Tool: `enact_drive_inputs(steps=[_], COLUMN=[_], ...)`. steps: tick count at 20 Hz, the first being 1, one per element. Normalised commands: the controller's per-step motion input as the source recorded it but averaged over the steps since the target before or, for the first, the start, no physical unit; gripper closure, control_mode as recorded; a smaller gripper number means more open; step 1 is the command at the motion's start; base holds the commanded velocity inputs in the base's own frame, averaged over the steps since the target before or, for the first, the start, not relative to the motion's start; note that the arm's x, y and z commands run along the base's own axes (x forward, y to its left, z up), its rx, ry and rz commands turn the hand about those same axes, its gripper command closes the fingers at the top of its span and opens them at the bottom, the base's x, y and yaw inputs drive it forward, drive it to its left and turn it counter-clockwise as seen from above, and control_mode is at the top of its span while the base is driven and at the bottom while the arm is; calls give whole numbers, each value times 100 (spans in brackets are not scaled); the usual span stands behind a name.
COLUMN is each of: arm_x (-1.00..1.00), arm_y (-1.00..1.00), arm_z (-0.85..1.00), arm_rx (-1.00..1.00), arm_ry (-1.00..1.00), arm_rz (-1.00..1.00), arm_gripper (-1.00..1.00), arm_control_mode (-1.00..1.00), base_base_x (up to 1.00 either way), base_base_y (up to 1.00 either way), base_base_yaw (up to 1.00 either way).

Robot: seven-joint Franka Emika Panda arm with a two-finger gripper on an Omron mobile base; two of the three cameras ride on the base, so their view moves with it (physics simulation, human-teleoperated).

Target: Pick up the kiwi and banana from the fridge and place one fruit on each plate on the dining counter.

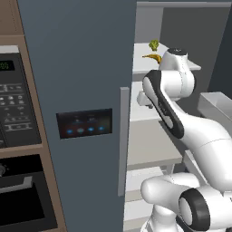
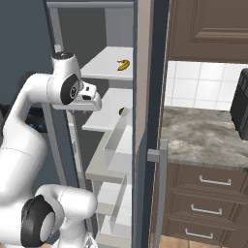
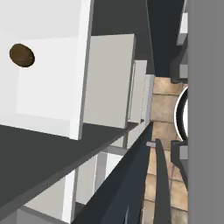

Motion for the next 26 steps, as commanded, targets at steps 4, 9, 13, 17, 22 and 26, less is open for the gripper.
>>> enact_drive_inputs(steps=[4, 9, 13, 17, 22, 26], arm_x=[20, 62, 77, 70, 63, 59], arm_y=[-26, -45, -14, -15, -23, -10], arm_z=[-11, -22, -28, -26, -26, -28], arm_rx=[0, 0, 0, 0, 0, 0], arm_ry=[-4, -2, -2, 0, 0, 0], arm_rz=[-2, -10, -13, -8, -1, -1], arm_gripper=[-100, -100, -100, -100, -100, -100], arm_control_mode=[-100, -100, -100, -100, -100, -100], base_base_x=[0, 0, 0, 0, 0, 0], base_base_y=[0, 0, 0, 0, 0, 0], base_base_yaw=[0, 0, 0, 0, 0, 0])
